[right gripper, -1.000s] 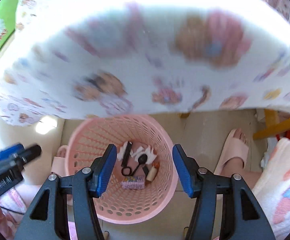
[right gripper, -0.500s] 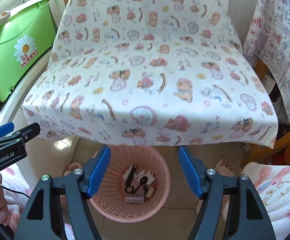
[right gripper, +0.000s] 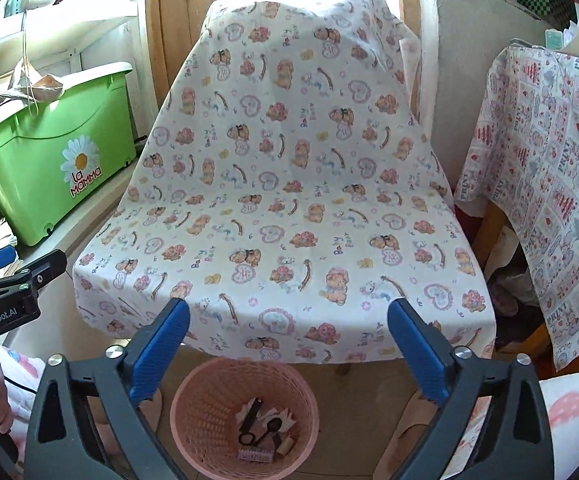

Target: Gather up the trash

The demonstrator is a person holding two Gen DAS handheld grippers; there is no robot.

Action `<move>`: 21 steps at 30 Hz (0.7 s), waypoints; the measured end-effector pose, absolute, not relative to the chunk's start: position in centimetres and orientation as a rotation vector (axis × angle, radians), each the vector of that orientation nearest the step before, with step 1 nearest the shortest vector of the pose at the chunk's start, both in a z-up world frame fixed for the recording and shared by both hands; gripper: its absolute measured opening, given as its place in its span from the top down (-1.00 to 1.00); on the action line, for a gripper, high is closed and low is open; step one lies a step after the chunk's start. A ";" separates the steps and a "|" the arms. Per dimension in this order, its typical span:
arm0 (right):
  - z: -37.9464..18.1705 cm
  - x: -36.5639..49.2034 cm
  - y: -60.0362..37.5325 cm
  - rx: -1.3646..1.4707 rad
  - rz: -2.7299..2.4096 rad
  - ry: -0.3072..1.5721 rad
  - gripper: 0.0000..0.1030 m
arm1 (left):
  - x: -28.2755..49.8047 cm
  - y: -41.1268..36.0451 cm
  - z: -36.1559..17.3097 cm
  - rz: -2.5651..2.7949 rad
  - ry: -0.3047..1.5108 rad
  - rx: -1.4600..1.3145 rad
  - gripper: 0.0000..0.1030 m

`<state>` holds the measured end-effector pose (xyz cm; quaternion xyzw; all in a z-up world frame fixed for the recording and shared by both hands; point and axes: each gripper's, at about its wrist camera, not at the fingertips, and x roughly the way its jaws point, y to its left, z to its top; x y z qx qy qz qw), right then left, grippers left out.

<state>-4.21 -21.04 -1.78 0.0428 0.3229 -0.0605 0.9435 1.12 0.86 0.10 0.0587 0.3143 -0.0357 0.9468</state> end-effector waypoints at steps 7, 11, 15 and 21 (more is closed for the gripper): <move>-1.3 -4.7 -20.9 0.051 -0.145 0.633 -1.00 | 0.6 0.4 0.3 -0.087 0.627 0.129 -0.98; -1.1 -5.0 -20.8 0.046 -0.148 0.622 -1.00 | 0.3 -0.1 0.1 -0.083 0.614 0.154 -0.98; -0.8 -5.1 -20.5 0.033 -0.153 0.609 -1.00 | -0.1 -0.3 0.3 -0.076 0.584 0.174 -0.98; -0.4 -5.4 -20.7 0.054 -0.147 0.588 -1.00 | -0.3 0.2 0.8 -0.077 0.562 0.164 -0.98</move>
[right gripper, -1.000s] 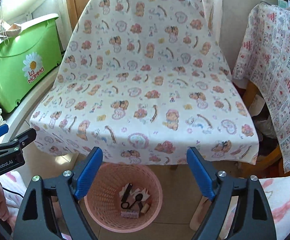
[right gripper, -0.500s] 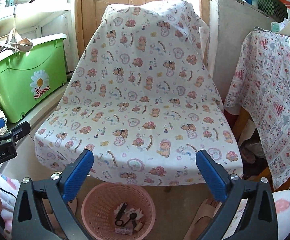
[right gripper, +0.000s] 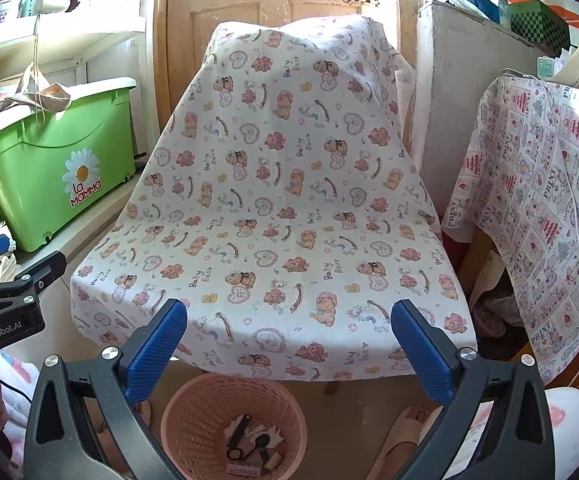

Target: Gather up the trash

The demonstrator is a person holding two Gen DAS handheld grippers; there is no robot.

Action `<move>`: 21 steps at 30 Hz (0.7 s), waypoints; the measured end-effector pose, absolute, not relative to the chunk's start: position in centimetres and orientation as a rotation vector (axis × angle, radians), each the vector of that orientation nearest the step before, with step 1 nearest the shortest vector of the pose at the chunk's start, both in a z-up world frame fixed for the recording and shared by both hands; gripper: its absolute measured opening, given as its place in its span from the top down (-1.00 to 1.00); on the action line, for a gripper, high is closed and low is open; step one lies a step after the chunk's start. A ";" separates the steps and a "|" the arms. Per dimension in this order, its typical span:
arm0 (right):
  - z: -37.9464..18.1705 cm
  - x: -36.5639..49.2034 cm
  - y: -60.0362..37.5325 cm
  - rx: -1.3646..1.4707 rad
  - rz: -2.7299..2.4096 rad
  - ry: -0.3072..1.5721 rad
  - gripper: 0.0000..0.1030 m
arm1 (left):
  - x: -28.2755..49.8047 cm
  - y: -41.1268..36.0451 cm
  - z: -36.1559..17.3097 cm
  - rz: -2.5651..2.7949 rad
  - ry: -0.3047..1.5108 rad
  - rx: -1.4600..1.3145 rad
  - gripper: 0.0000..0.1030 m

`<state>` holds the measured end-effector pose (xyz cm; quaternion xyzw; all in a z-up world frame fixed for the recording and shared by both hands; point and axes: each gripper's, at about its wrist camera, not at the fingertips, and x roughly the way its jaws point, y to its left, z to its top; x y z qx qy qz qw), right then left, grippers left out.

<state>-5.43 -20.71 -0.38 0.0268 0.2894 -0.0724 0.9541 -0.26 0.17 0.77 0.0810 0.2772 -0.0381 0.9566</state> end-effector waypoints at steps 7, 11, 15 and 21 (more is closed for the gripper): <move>-0.2 -5.6 -20.6 0.051 -0.147 0.579 -1.00 | -0.1 0.7 0.9 -0.066 0.561 0.135 -0.98; -0.1 -5.7 -20.6 0.051 -0.152 0.571 -1.00 | -0.1 0.5 0.9 -0.031 0.547 0.178 -0.98; 0.1 -5.8 -20.5 0.049 -0.153 0.559 -1.00 | 0.1 0.8 0.9 -0.034 0.553 0.163 -0.98; 0.2 -5.8 -20.4 0.035 -0.164 0.548 -1.00 | 0.4 1.1 0.7 -0.028 0.560 0.141 -0.98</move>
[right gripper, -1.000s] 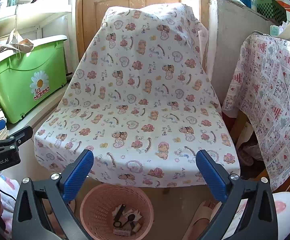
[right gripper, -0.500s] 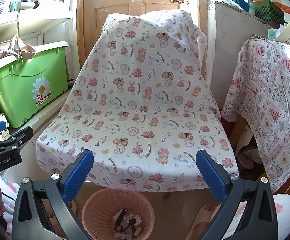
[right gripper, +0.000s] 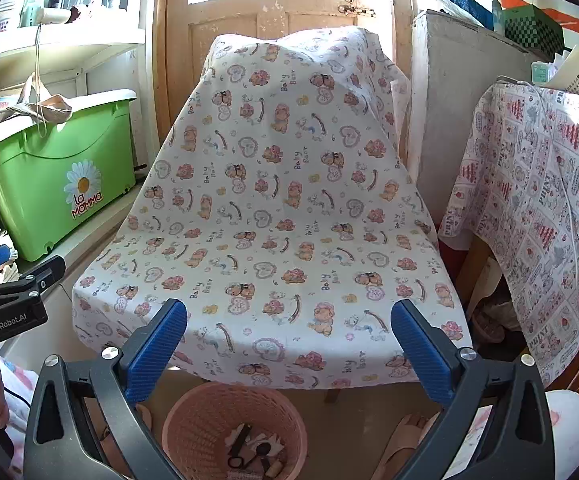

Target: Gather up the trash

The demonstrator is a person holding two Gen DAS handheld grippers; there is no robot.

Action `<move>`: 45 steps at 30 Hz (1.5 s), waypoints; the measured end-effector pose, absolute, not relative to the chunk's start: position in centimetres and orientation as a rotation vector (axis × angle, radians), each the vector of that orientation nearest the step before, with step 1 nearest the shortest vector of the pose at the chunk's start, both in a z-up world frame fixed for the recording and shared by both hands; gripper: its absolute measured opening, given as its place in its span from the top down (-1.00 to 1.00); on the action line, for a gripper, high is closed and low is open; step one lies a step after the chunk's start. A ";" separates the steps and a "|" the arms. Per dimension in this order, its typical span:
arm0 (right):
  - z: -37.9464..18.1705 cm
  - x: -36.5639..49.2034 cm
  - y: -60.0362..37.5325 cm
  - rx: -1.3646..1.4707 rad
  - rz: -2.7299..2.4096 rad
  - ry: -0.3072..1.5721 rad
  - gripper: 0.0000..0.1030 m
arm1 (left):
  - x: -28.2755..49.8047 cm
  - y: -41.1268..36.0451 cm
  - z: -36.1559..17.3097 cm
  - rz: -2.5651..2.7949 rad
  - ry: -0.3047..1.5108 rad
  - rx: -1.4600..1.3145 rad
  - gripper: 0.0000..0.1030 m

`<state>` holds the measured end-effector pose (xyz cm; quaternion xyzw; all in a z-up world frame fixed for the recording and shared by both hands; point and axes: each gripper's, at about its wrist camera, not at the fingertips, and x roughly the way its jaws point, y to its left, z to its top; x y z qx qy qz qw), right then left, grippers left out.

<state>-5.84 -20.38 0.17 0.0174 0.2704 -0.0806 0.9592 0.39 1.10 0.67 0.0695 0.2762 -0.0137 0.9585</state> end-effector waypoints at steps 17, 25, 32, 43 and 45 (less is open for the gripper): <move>-0.1 -5.7 -20.3 0.040 -0.151 0.557 -1.00 | -0.2 0.7 1.0 -0.039 0.539 0.153 -0.98; -0.5 -5.7 -20.2 0.034 -0.148 0.562 -1.00 | -0.2 0.9 1.2 -0.054 0.533 0.137 -0.98; -0.9 -5.6 -20.2 0.042 -0.149 0.566 -1.00 | -0.4 1.0 1.4 -0.049 0.526 0.123 -0.98; -1.0 -5.6 -20.4 0.051 -0.151 0.573 -1.00 | -1.1 0.8 2.0 -0.073 0.496 0.123 -0.98; -0.9 -5.5 -20.5 0.053 -0.153 0.573 -1.00 | -1.1 0.9 2.1 -0.087 0.500 0.105 -0.98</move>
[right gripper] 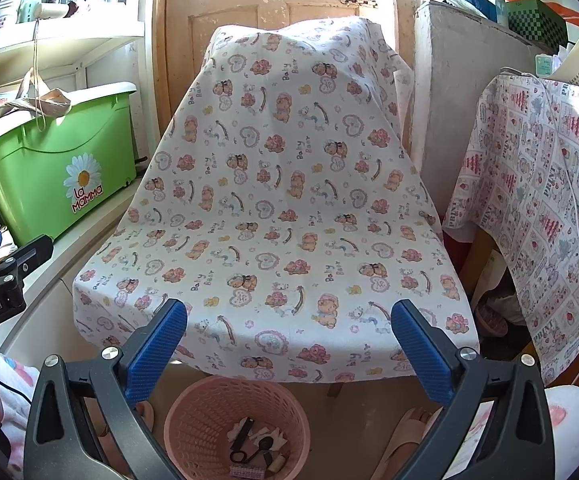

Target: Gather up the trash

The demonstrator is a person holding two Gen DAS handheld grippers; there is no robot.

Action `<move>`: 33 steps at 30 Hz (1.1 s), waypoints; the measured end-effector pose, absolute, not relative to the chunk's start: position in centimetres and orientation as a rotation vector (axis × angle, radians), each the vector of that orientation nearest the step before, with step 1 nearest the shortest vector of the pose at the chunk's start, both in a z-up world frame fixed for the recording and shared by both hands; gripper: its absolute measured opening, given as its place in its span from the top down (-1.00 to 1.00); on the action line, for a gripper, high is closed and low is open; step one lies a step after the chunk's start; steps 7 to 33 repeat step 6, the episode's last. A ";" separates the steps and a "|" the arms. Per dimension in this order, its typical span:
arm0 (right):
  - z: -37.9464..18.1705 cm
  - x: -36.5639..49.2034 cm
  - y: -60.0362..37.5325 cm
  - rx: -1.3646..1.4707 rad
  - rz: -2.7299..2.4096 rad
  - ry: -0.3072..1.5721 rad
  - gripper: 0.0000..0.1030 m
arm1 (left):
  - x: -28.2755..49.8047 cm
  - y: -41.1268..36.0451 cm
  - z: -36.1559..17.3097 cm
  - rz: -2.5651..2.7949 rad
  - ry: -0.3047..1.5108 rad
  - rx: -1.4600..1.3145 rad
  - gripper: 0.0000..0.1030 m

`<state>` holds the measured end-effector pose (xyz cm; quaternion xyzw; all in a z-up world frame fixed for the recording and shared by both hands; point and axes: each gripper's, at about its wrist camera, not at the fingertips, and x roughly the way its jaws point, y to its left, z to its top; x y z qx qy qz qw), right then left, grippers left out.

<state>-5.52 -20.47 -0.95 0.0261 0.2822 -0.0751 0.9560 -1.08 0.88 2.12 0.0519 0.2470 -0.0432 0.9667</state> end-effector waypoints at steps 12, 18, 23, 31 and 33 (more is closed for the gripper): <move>-1.0 -5.5 -20.5 0.054 -0.152 0.572 -1.00 | -1.3 0.7 2.3 -0.080 0.483 0.116 -0.98; -1.0 -5.5 -20.5 0.054 -0.152 0.572 -1.00 | -1.3 0.7 2.3 -0.080 0.483 0.116 -0.98; -1.0 -5.5 -20.5 0.054 -0.152 0.572 -1.00 | -1.3 0.7 2.3 -0.080 0.483 0.116 -0.98; -1.0 -5.5 -20.5 0.054 -0.152 0.572 -1.00 | -1.3 0.7 2.3 -0.080 0.483 0.116 -0.98; -1.0 -5.5 -20.5 0.054 -0.152 0.572 -1.00 | -1.3 0.7 2.3 -0.080 0.483 0.116 -0.98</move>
